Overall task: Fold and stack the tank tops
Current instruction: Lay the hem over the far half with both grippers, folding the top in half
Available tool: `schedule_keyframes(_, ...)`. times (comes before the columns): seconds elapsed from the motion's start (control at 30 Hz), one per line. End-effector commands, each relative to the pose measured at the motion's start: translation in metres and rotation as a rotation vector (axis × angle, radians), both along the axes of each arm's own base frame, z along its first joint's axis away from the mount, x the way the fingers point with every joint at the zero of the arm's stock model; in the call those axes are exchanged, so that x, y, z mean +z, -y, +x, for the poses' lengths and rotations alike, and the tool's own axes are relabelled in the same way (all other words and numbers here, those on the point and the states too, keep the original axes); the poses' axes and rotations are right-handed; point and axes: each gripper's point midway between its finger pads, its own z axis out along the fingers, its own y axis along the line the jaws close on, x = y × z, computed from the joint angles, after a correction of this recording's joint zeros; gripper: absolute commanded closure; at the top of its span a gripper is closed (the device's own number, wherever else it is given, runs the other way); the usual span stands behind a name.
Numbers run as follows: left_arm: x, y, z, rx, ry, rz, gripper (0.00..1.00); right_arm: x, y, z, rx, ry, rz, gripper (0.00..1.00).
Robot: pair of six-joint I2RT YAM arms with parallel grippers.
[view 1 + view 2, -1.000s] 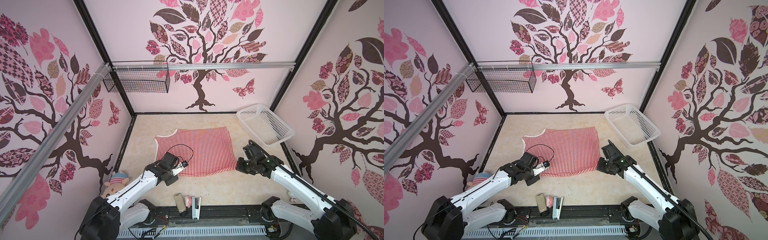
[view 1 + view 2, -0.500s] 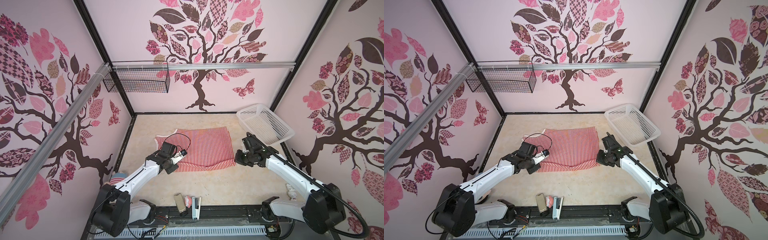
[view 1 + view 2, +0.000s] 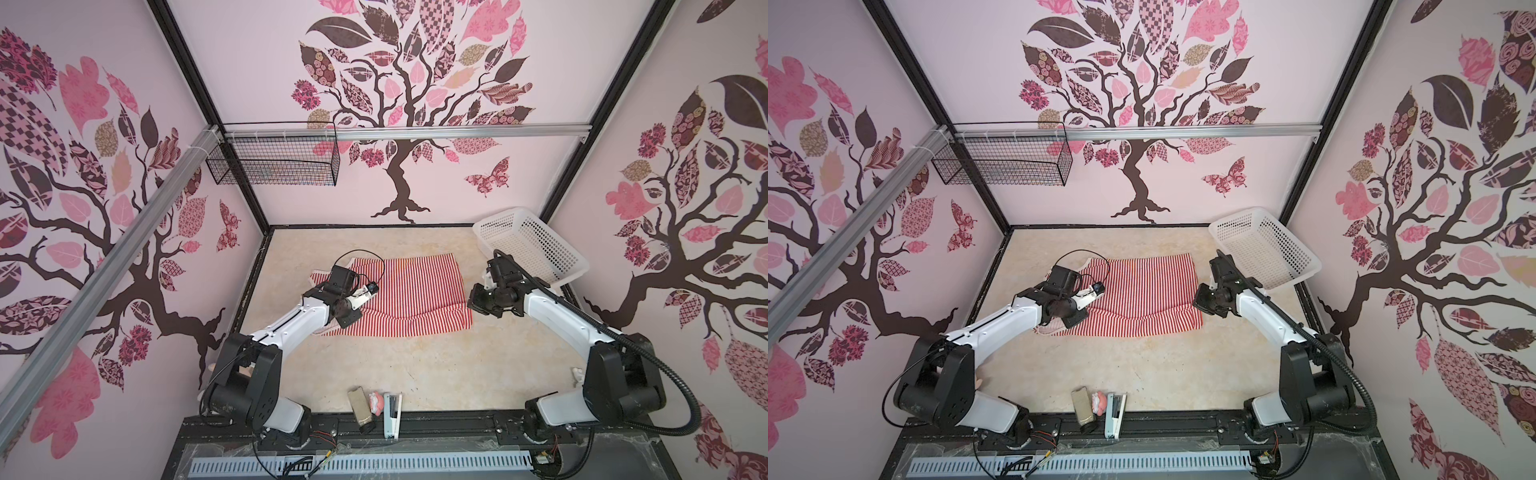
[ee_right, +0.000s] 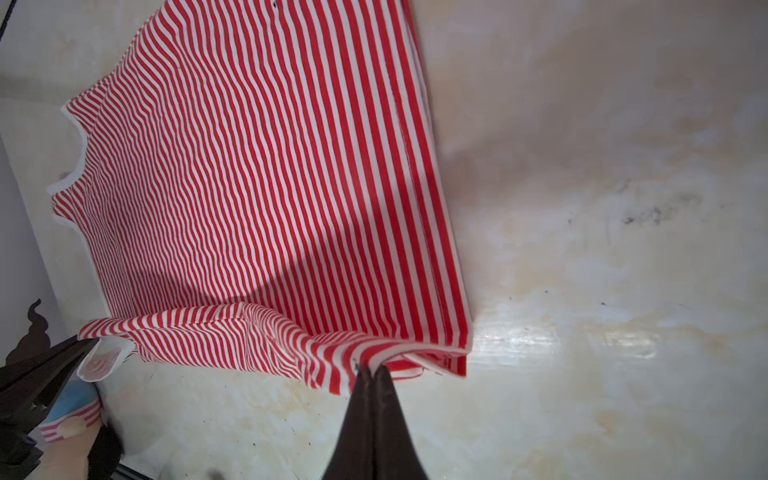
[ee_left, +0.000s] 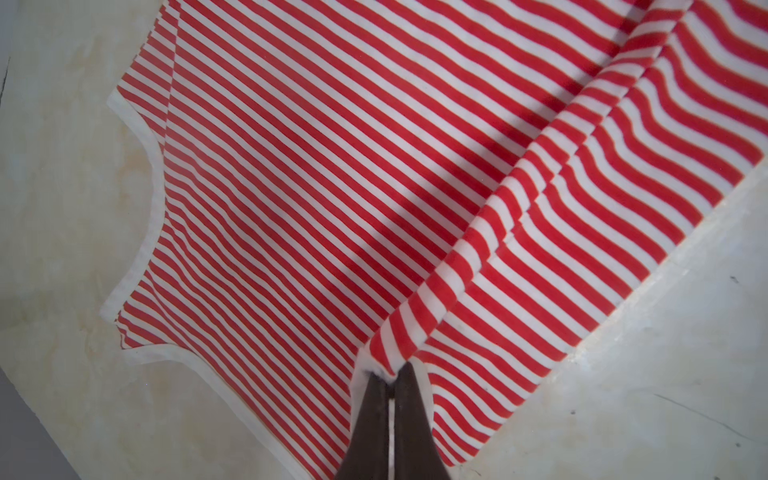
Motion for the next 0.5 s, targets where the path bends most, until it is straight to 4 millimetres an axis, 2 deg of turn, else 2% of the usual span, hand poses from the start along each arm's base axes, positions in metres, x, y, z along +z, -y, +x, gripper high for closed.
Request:
schedule_keyframes(0.0,0.005,-0.002,0.016,0.022,0.017,-0.017,1.00,0.007,0.000,0.015,0.001,0.021,0.013,1.00)
schedule_keyframes(0.23,-0.009,-0.011,0.024,0.042,-0.019,0.030,1.00,0.001,0.000,0.031,-0.001,0.014,0.004,1.00)
schedule_keyframes(0.47,-0.022,-0.018,0.025,0.062,-0.048,0.038,1.00,-0.014,0.006,0.044,-0.014,-0.012,-0.029,0.99)
